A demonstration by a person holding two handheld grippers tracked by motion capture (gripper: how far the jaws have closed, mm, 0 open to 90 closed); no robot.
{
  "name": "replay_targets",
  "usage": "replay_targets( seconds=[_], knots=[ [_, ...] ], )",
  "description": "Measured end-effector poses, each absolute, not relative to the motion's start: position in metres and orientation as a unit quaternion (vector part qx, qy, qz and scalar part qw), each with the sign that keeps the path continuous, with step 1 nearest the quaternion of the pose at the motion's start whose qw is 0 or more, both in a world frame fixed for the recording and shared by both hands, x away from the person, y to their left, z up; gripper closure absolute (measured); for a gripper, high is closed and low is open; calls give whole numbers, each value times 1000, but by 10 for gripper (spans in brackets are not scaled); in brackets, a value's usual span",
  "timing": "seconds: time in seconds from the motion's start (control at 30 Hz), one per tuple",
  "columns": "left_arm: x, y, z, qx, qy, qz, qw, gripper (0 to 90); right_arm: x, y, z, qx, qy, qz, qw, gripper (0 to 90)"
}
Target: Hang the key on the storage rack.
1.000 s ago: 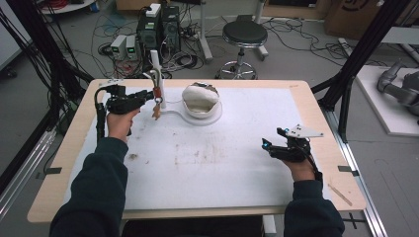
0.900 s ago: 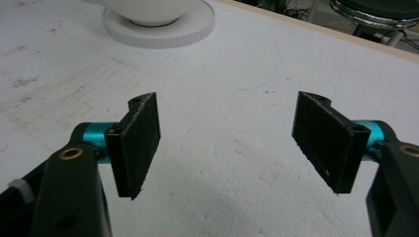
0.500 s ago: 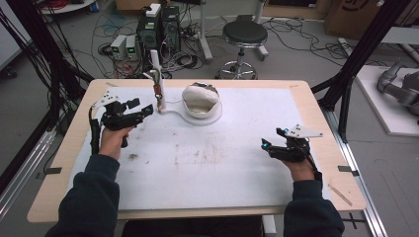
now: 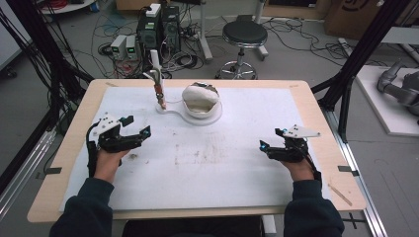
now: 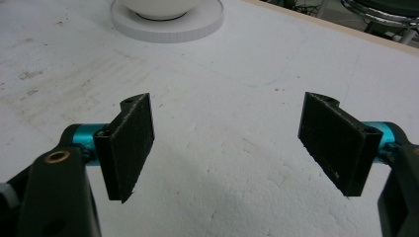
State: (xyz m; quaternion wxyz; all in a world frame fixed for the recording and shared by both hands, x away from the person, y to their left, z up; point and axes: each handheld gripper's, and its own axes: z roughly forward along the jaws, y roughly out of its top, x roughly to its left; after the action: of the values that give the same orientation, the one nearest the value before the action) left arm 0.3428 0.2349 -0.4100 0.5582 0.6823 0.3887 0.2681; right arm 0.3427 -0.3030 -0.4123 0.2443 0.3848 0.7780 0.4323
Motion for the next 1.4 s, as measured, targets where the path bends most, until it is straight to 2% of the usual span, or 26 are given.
replay_targets(
  seconds=[0.17, 0.37, 1.4],
  knots=[
    [331, 235, -410, 671, 384, 285, 567, 188, 343, -302, -412, 382, 780, 432, 244, 219],
    [321, 234, -413, 670, 386, 275, 572, 189, 342, -304, -412, 383, 778, 431, 249, 219],
    [320, 243, -420, 670, 404, 274, 560, 191, 340, -301, -409, 383, 778, 431, 248, 220]
  ],
)
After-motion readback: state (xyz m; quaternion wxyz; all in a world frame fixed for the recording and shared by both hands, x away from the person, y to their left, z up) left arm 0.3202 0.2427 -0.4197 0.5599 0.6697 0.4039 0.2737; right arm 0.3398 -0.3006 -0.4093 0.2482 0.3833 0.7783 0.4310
